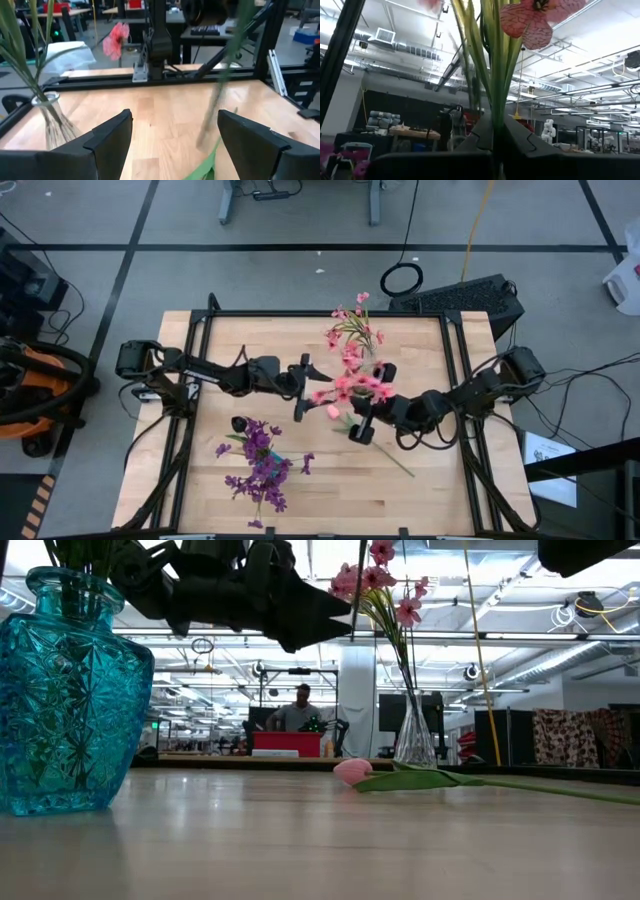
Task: Sort flowers into vase by color
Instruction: Put the pink flower into the transparent vase
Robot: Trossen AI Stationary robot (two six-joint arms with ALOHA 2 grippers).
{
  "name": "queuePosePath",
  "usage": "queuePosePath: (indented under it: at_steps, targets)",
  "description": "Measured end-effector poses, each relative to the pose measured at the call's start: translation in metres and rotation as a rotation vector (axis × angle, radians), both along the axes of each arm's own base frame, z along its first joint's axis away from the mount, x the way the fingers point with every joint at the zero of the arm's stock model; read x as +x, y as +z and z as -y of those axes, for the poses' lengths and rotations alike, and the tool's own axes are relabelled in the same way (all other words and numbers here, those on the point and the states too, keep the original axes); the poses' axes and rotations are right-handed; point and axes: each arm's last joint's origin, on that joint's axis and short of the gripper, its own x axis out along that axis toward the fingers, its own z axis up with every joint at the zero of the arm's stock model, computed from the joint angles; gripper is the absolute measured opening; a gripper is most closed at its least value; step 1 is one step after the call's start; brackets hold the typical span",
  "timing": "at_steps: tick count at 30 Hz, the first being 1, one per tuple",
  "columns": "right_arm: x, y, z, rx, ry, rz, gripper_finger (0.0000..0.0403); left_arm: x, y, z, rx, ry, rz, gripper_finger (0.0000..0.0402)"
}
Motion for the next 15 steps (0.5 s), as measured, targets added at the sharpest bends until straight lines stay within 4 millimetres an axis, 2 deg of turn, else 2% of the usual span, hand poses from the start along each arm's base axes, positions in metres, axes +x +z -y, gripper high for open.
queuePosePath:
  at_steps: [10, 15]
  targets:
    - [-0.001, 0.001, -0.001, -0.008, 0.012, 0.004, 0.0004, 0.000, 0.001, 0.004, -0.019, -0.092, 0.005, 0.0296]
    - [0.002, 0.001, 0.007, -0.024, 0.016, 0.008, 0.0004, 0.000, 0.002, 0.012, -0.044, -0.133, 0.014, 0.0296]
